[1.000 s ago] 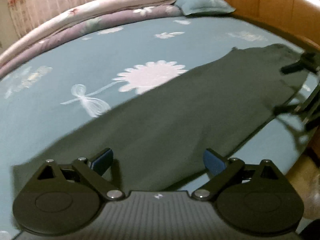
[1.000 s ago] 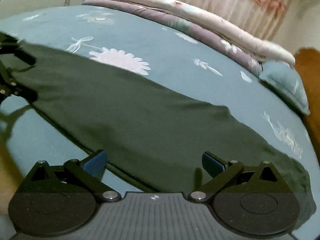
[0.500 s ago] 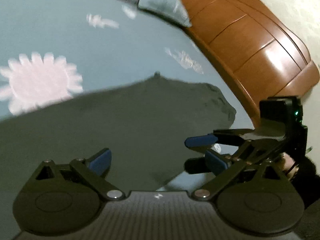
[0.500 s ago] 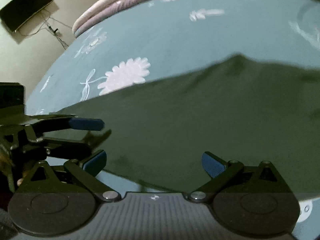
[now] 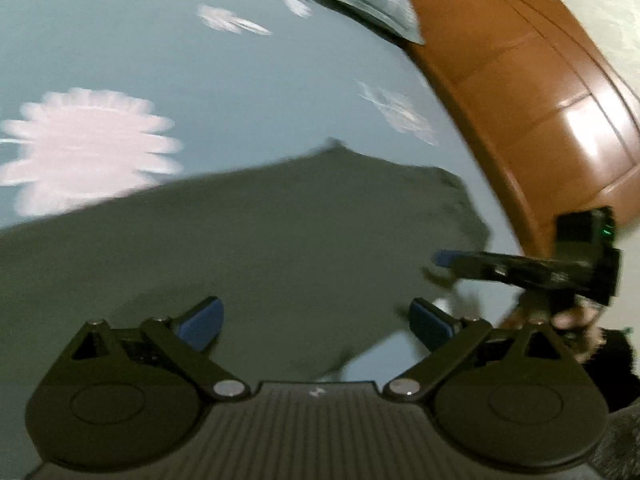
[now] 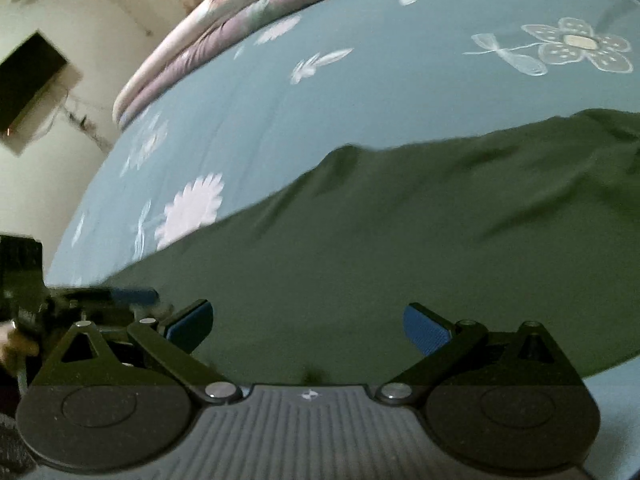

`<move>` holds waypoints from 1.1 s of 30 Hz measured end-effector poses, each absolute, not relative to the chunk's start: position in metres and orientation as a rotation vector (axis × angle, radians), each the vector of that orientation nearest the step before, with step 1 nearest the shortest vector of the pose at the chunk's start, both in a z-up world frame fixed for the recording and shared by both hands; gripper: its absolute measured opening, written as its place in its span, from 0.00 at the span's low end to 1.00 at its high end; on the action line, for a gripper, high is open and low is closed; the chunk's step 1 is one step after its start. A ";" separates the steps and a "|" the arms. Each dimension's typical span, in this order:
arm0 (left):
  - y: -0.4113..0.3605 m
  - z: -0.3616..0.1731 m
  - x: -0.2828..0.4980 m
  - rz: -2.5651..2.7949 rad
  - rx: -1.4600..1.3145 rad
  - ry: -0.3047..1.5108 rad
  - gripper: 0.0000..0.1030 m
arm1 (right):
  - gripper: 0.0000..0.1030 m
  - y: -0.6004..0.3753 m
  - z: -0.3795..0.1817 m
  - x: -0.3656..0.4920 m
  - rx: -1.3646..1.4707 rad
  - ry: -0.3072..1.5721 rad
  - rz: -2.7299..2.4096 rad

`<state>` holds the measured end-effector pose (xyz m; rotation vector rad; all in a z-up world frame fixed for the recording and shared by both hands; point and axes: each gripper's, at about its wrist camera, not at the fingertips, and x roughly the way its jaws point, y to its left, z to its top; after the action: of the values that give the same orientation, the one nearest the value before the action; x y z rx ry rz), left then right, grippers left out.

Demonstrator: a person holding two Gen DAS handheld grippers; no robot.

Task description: Fold clothes

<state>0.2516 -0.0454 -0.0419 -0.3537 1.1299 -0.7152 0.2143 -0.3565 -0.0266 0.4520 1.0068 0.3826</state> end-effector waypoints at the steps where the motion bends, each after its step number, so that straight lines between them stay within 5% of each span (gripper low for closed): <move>1: -0.058 -0.045 0.254 -0.740 -0.360 1.143 0.96 | 1.00 -0.363 -0.028 0.216 0.468 1.003 0.383; 7: -0.086 -0.070 0.251 -0.703 -0.373 1.197 0.96 | 1.00 -0.399 -0.049 0.217 0.529 1.027 0.361; 24: -0.012 -0.061 0.303 -0.240 -0.371 1.036 0.96 | 1.00 -0.450 -0.080 0.204 0.774 0.972 0.391; 33: -0.065 -0.051 0.287 -0.436 -0.309 1.071 0.96 | 1.00 -0.439 -0.074 0.200 0.680 0.951 0.384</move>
<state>0.2869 -0.0648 -0.0512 -0.3086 1.0714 -0.4357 0.2003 -0.4386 -0.0737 0.6801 0.9509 0.3843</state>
